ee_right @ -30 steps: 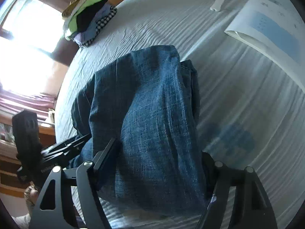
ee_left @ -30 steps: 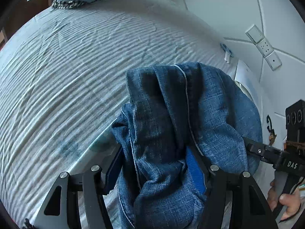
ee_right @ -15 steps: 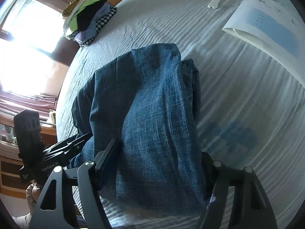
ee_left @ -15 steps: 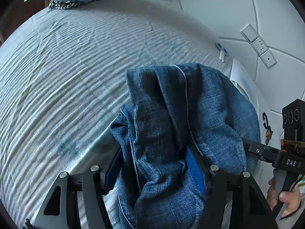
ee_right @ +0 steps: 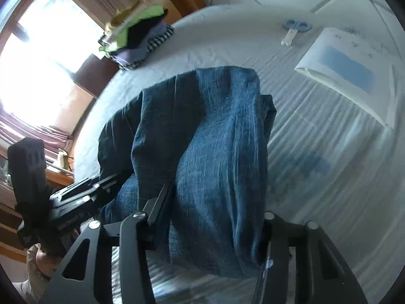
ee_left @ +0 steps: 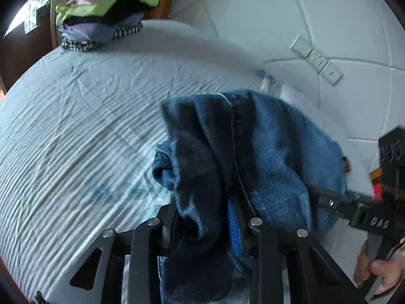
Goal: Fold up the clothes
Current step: 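Lift the folded jeans with both grippers and carry them toward the clothes stack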
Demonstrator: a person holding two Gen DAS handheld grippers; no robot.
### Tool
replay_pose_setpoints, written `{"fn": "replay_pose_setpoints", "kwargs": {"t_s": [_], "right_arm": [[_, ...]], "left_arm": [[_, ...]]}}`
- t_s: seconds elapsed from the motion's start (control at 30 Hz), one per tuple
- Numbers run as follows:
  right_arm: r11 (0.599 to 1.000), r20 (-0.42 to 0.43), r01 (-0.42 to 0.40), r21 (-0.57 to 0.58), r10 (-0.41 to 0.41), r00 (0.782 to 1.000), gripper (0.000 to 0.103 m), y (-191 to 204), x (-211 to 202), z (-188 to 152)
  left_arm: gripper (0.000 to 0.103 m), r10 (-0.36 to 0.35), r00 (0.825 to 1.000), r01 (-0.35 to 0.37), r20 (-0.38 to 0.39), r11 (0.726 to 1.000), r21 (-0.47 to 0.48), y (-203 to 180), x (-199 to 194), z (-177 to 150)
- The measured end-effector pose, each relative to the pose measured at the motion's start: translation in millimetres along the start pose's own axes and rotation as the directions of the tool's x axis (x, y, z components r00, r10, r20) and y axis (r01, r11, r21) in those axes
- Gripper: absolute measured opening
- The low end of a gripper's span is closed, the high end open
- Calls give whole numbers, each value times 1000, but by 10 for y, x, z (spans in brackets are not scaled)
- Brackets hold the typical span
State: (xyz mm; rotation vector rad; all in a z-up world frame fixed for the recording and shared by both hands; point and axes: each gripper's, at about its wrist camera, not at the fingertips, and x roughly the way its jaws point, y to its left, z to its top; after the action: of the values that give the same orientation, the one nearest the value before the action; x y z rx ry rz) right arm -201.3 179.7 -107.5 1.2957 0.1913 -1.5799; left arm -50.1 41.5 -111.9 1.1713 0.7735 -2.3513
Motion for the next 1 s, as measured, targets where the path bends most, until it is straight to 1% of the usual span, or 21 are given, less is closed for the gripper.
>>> {"fn": "replay_pose_setpoints", "kwargs": {"t_s": [0.07, 0.13, 0.2, 0.33, 0.47, 0.57, 0.7, 0.8, 0.9, 1.0], "right_arm": [[1000, 37, -23, 6, 23, 999, 46, 72, -206, -83], [1000, 79, -30, -4, 31, 996, 46, 188, -451, -147], [999, 108, -34, -16, 36, 993, 46, 321, -608, -166], [999, 139, -38, -30, 42, 989, 46, 523, -808, -217], [999, 135, -49, -11, 50, 990, 46, 667, -772, -286], [999, 138, -39, 13, 37, 990, 46, 825, -572, -241], [998, 152, -11, 65, 1, 988, 46, 1050, -270, -198], [991, 170, 14, 133, -37, 985, 46, 1308, 32, -130], [981, 170, 24, 191, -57, 984, 46, 1539, 309, -52], [974, 168, 19, 227, -58, 984, 46, 1761, 538, 52]], "left_arm": [[31, -4, 1000, 3, 9, 1000, 14, 12, -145, 18], [31, -3, 1000, 2, 12, 1000, 30, 41, -270, 40], [31, -2, 1000, 1, 16, 999, 46, 71, -394, 61], [31, 0, 1000, -2, 24, 997, 79, 130, -642, 104], [31, 1, 1000, -5, 31, 994, 111, 189, -890, 147], [31, -3, 1000, -2, 31, 991, 135, 280, -1021, 193], [31, -50, 999, 50, -6, 983, 179, 764, -829, 401], [31, -78, 996, 85, -40, 971, 223, 1138, -712, 607], [31, -76, 994, 93, -76, 960, 264, 1454, -656, 798], [31, -67, 994, 90, -91, 956, 278, 1740, -680, 972]]}}
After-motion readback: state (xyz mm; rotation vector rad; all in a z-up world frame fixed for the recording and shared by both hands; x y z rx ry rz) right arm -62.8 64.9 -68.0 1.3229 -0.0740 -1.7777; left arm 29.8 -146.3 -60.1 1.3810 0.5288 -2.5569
